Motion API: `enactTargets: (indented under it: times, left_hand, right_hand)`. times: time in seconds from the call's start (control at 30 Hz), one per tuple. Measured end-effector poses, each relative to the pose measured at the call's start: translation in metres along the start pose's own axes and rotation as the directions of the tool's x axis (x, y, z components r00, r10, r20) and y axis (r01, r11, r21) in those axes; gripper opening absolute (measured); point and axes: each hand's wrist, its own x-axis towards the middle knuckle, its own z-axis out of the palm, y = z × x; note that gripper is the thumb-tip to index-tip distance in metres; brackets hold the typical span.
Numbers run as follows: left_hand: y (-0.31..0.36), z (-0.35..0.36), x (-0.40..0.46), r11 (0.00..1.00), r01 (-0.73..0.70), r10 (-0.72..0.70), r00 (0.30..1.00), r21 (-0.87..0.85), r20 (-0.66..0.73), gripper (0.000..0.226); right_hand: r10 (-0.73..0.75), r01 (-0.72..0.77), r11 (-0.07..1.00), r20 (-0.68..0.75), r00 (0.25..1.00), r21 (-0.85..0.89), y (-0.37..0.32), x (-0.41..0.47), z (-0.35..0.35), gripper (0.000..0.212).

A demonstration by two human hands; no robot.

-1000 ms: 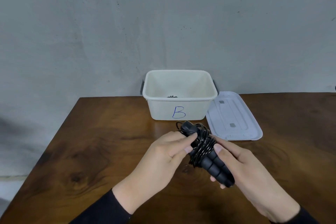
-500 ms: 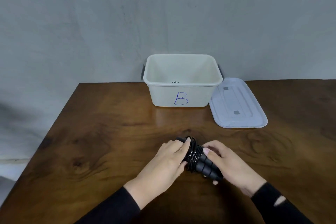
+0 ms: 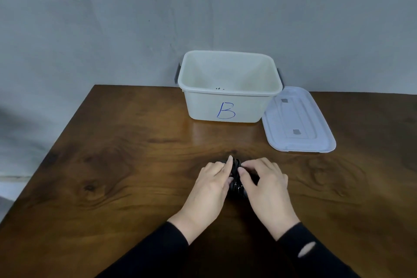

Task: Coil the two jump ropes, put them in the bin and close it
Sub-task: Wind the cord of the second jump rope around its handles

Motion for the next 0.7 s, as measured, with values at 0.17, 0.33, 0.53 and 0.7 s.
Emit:
enactTargets:
  times: [0.17, 0.33, 0.53, 0.7]
  left_hand:
    - [-0.010, -0.005, -0.001, 0.996, 0.017, -0.012, 0.998, -0.082, 0.066, 0.067]
    - [-0.013, -0.005, -0.002, 0.998, -0.069, 0.069, 0.996, 0.009, 0.056, 0.066]
    - [-0.011, -0.001, -0.006, 0.995, -0.029, 0.029, 1.000, -0.097, 0.000, 0.064]
    - [-0.012, -0.002, -0.009, 0.965, 0.059, -0.072, 0.996, -0.257, -0.044, 0.062]
  right_hand:
    - [0.093, -0.094, 0.995, 0.053, 0.994, 0.027, -0.003, 0.005, 0.002, 0.023]
    - [0.136, -0.146, 0.986, 0.117, 0.984, 0.075, -0.006, 0.008, -0.001, 0.015]
    - [0.194, -0.220, 0.965, 0.178, 0.965, 0.143, -0.004, 0.010, -0.002, 0.010]
    - [0.209, -0.242, 0.959, 0.205, 0.956, 0.150, -0.004, 0.011, -0.004, 0.011]
